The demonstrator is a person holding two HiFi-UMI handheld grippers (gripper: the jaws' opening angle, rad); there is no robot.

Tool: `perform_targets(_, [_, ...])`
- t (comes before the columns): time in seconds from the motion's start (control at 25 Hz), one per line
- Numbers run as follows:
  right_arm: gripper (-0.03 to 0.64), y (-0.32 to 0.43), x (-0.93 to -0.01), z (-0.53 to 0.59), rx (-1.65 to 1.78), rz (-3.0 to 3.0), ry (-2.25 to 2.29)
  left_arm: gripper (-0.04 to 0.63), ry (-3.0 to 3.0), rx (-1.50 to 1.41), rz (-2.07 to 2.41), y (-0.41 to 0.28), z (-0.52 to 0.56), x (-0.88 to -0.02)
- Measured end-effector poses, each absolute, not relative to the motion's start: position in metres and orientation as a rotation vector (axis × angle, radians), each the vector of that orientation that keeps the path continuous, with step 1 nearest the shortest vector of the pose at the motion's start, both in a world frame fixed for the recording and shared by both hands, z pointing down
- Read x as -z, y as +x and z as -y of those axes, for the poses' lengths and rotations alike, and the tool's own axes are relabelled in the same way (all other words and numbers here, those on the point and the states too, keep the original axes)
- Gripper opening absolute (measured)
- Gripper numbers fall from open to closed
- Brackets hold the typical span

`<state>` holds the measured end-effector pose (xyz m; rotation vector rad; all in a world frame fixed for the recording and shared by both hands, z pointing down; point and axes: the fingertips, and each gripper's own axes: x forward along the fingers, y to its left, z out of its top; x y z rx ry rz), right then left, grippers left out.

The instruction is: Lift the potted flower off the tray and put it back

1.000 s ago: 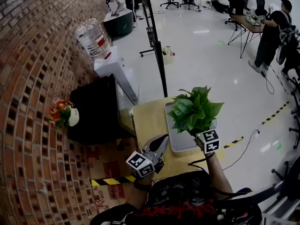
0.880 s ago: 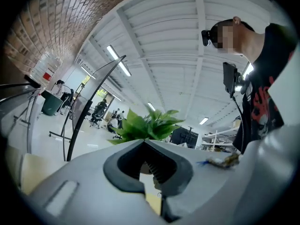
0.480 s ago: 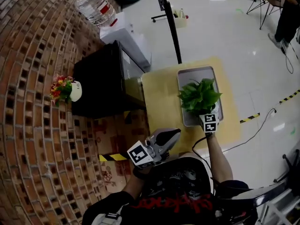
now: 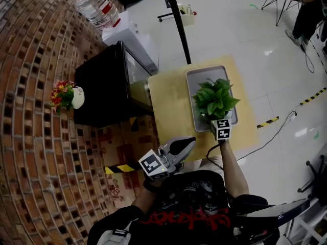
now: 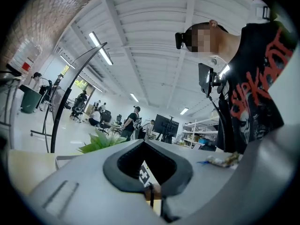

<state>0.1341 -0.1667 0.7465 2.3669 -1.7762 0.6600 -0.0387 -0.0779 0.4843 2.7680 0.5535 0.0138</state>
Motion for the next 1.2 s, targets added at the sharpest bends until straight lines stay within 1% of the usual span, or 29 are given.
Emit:
perform_targets(0.16, [0.591, 0.127, -0.722, 0.113, -0.697, 1.740, 2.519, 0.000, 2.796, -0.101, -0.539, -0.022, 0.069, -0.491])
perform_targets(0.24, [0.587, 0.122, -0.698, 0.082, -0.661, 1.704, 2.594, 0.044, 2.807, -0.124, -0.484, -0.013, 0.068, -0.492])
perform_targets(0.32, [0.552, 0.114, -0.666, 0.058, -0.581, 1.693, 2.642, 0.046, 2.819, -0.127, -0.426, -0.009, 0.069, -0.492])
perform_targets(0.44, [0.526, 0.101, -0.606, 0.049, -0.380, 1.782, 2.640, 0.050, 2.835, -0.091, -0.452, -0.003, 0.066, -0.487])
perform_targets(0.52, [0.499, 0.082, -0.568, 0.049, -0.288, 1.935, 2.607, 0.086, 2.868, -0.074, -0.618, -0.008, 0.050, -0.484])
perform_targets(0.6, [0.499, 0.055, -0.538, 0.049, -0.266, 2.187, 2.487, 0.106, 2.875, -0.051, -0.835, -0.021, 0.032, -0.477])
perform_targets(0.72, [0.499, 0.007, -0.500, 0.052, -0.175, 2.531, 2.057, 0.127, 2.793, 0.011, -1.148, -0.045, 0.013, -0.454])
perform_targets(0.8, [0.492, -0.023, -0.479, 0.057, -0.086, 2.643, 1.800, 0.137, 2.723, 0.010, -1.352, -0.063, 0.001, -0.444])
perform_targets(0.88, [0.488, -0.053, -0.463, 0.063, -0.066, 2.724, 1.599, 0.141, 2.668, -0.016, -1.538, -0.081, -0.017, -0.439])
perform_targets(1.0, [0.481, -0.096, -0.440, 0.070, -0.080, 2.827, 1.404, 0.147, 2.635, 0.043, -1.632, -0.097, -0.034, -0.431])
perform_targets(1.04, [0.421, -0.103, -0.431, 0.072, -0.082, 2.862, 1.380, 0.151, 2.634, 0.087, -1.602, -0.099, -0.032, -0.425])
perform_targets(1.12, [0.378, -0.111, -0.418, 0.076, -0.083, 2.905, 1.360, 0.152, 2.651, 0.134, -1.517, -0.103, -0.026, -0.417])
perform_targets(1.16, [0.324, -0.116, -0.416, 0.078, -0.091, 2.908, 1.345, 0.153, 2.673, 0.146, -1.475, -0.103, -0.022, -0.415])
perform_targets(1.2, [0.210, -0.121, -0.416, 0.079, -0.106, 2.905, 1.320, 0.153, 2.696, 0.161, -1.435, -0.103, -0.018, -0.413])
